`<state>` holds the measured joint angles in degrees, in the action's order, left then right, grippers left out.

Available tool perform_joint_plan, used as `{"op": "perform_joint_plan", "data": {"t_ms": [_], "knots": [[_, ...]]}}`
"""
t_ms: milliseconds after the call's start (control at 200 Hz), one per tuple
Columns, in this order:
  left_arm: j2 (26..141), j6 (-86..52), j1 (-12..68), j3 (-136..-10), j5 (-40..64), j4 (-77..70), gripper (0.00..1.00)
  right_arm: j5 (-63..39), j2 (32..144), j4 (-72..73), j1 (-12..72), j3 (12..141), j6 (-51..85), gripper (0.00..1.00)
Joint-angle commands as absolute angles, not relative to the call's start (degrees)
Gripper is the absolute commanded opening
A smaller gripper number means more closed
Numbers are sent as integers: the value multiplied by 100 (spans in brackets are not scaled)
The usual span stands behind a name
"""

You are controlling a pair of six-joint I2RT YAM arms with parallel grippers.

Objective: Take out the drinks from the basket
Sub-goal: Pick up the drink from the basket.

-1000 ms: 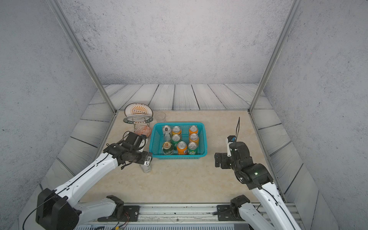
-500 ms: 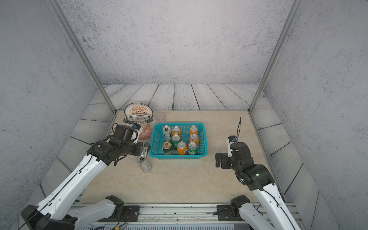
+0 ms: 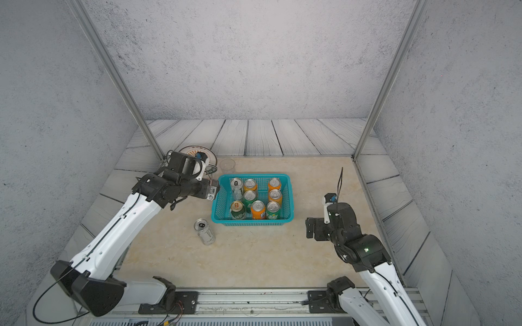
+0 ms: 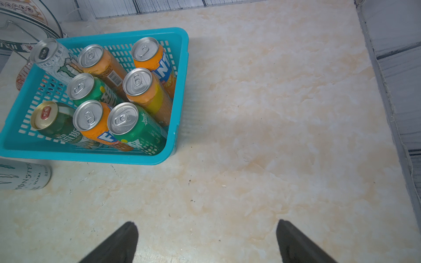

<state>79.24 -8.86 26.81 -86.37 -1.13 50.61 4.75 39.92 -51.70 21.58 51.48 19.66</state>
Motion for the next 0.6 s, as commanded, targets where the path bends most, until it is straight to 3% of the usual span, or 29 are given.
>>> {"op": "perform_joint_plan", "data": {"t_ms": [0, 595], "knots": [[8335, -736, 2707, -9022, 97, 5081, 99, 568, 3946, -5229, 2172, 5248, 2005, 99], [10869, -424, 2769, -10645, 343, 5298, 100, 543, 3946, -5183, 2175, 5133, 2029, 99]]}}
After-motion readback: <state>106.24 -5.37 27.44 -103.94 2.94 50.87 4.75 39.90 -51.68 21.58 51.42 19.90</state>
